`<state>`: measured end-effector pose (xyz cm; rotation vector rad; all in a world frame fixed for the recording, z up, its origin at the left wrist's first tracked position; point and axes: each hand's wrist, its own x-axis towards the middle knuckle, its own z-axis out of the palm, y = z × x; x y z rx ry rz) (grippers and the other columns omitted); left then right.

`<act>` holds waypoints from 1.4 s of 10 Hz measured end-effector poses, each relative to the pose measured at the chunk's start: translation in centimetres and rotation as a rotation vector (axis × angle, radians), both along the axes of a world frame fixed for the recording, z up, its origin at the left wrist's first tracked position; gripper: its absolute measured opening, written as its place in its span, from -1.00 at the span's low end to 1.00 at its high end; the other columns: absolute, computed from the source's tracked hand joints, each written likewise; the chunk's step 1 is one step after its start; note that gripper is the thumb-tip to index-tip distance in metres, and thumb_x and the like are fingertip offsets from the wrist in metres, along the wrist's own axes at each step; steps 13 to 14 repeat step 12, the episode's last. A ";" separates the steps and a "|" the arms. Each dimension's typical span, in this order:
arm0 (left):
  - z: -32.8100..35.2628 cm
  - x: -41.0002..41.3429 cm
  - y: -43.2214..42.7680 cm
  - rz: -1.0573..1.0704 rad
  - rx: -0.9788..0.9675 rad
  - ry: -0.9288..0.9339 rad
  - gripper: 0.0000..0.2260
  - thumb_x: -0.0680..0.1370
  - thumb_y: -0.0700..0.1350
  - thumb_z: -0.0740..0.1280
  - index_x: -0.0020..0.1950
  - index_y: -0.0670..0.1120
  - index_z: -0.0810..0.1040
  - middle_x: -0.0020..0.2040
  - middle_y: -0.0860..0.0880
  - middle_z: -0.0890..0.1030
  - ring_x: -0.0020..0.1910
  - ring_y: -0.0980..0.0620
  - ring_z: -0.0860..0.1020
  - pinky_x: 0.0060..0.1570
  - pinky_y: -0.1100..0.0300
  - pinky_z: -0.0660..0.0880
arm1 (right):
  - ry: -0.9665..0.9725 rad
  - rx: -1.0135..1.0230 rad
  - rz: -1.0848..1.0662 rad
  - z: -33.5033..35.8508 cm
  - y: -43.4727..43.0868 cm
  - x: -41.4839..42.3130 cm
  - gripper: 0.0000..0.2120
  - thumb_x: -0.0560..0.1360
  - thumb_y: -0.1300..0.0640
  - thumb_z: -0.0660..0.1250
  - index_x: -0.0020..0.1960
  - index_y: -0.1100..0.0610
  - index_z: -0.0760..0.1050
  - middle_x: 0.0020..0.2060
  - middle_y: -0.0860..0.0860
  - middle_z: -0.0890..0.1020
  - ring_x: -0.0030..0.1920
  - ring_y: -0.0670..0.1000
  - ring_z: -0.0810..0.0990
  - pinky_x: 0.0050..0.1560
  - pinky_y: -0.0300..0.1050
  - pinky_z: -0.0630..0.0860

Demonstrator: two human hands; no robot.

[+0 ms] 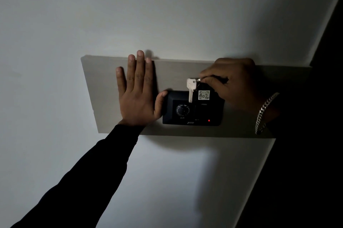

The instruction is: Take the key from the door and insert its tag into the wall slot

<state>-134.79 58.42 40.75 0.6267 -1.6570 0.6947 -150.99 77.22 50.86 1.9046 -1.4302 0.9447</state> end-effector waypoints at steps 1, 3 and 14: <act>-0.1 0.0 0.0 -0.001 0.004 -0.002 -0.32 0.60 0.19 0.03 0.59 -0.22 0.13 0.60 -0.18 0.07 0.63 -0.14 0.00 0.56 -0.26 0.05 | 0.025 -0.031 -0.014 -0.5 0.1 -0.3 -0.89 0.46 0.27 0.37 -0.07 0.23 0.67 -0.14 0.11 0.72 -0.14 0.06 0.67 -0.05 -0.05 0.59; -0.1 0.0 -0.2 0.009 0.007 -0.008 -0.32 0.61 0.20 0.02 0.59 -0.21 0.11 0.61 -0.22 0.13 0.64 -0.15 0.00 0.57 -0.26 0.04 | 0.060 -0.091 -0.038 -1.5 -0.2 -0.4 -0.88 0.48 0.23 0.37 -0.08 0.27 0.65 -0.10 0.15 0.67 -0.08 0.09 0.63 -0.01 -0.05 0.56; 2.4 0.9 2.1 -0.128 0.194 -0.134 -0.31 0.62 0.22 -0.05 0.60 -0.22 0.07 0.63 -0.24 0.09 0.64 -0.21 -0.02 0.59 -0.29 -0.07 | -0.159 -0.087 -0.079 -3.1 2.9 1.6 -0.69 0.42 0.16 0.43 0.16 0.16 0.58 0.09 0.05 0.66 0.13 0.01 0.60 0.22 -0.16 0.49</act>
